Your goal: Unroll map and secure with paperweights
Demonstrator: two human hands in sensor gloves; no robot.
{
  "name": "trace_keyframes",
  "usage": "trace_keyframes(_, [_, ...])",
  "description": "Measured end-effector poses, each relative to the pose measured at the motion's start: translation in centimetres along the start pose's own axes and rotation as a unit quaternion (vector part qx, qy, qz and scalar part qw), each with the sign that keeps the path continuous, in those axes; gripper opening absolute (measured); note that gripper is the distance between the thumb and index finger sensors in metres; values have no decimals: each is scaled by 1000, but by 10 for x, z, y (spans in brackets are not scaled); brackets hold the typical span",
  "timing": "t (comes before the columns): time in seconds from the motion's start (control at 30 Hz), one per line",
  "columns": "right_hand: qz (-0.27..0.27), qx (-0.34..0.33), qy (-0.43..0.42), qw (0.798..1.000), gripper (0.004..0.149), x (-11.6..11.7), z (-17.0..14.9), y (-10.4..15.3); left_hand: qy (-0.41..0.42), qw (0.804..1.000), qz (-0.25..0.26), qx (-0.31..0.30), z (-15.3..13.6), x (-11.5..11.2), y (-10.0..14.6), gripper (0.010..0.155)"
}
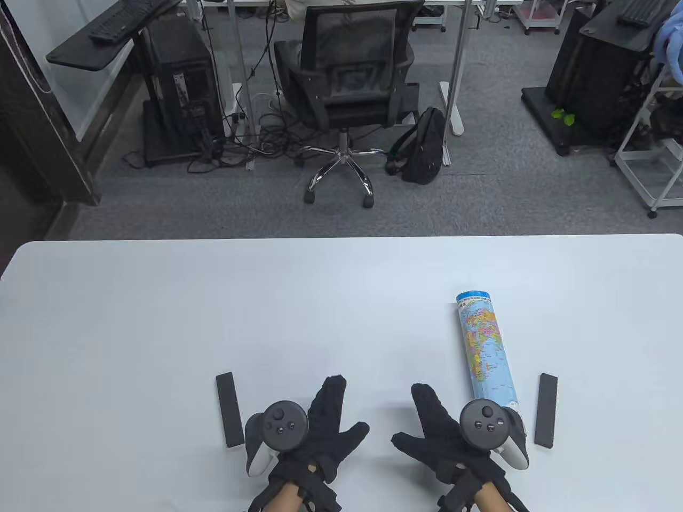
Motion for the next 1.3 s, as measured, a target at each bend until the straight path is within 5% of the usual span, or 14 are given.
trace_keyframes(1.07, [4, -11, 19, 1000, 85, 3, 2, 0, -2, 1000, -5, -11, 4, -3, -1, 87])
trace_keyframes(1.3, [-18, -47, 22, 998, 85, -8, 25, 5, 4, 1000, 0, -17, 6, -1, -1, 87])
Point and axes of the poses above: the tracker on the back of each hand, its own z axis roughly to the thumb side, its own y axis roughly from the fingertips to the wrist, x = y × z, the point moved 5 cm from there along -y, roughly from the wrist to the fingertips, and after that the axes turned 8 degrees about -y, right-handed, at the moved point
